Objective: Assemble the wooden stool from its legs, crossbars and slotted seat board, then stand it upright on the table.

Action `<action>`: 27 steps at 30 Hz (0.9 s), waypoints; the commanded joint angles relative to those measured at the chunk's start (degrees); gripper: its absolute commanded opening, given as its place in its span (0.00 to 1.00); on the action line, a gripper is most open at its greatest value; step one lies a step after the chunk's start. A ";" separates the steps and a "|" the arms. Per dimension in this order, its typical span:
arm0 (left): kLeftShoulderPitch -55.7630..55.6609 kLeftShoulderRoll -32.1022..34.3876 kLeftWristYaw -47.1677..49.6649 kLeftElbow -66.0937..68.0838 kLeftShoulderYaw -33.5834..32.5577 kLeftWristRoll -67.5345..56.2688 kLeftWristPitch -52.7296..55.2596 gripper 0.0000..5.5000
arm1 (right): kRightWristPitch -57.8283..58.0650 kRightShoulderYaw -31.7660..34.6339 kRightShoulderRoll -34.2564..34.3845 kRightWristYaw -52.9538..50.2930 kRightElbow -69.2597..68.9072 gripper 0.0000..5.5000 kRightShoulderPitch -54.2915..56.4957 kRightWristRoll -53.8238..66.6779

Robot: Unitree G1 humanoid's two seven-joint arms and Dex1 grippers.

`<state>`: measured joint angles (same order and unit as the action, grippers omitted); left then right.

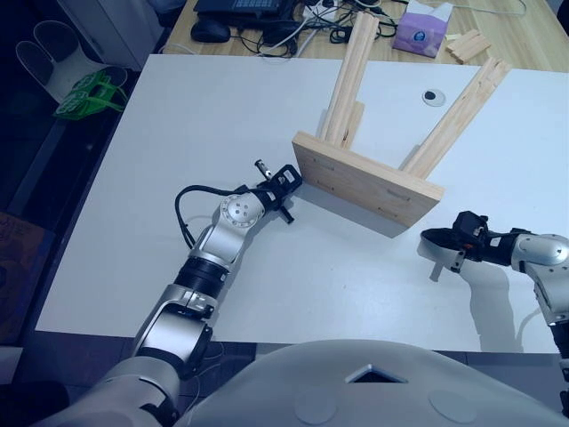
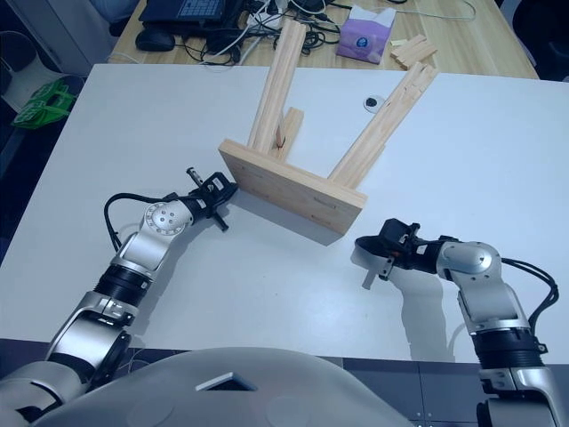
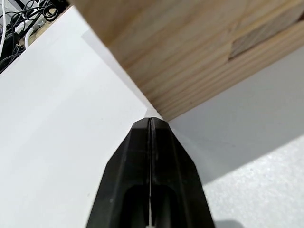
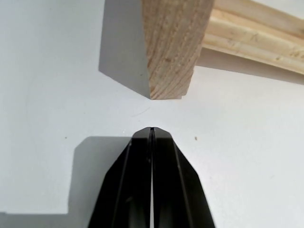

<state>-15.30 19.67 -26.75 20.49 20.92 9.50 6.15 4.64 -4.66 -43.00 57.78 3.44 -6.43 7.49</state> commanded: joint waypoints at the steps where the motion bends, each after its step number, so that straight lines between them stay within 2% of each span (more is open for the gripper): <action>1: 4.61 -0.77 -2.00 4.63 2.84 1.65 1.59 0.00 | 0.05 -0.86 1.25 -1.71 2.08 0.00 1.85 -1.36; 11: 5.45 -2.18 -4.74 2.51 2.57 -1.36 -1.01 0.00 | -0.02 -2.86 3.20 -2.65 2.09 0.00 3.42 -1.70; 20: 6.07 -2.63 -6.54 1.57 3.05 -3.96 -4.32 0.00 | -0.55 -1.98 3.54 -2.45 3.27 0.00 3.54 -0.79; 27: 8.41 -2.71 -11.40 -2.59 4.78 -6.74 -7.70 0.00 | -2.03 -0.82 3.40 -1.27 5.39 0.00 3.56 -0.02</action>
<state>-10.06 19.52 -31.98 18.42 20.16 2.71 -1.96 3.26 -3.61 -41.57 55.13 9.19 -3.36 6.65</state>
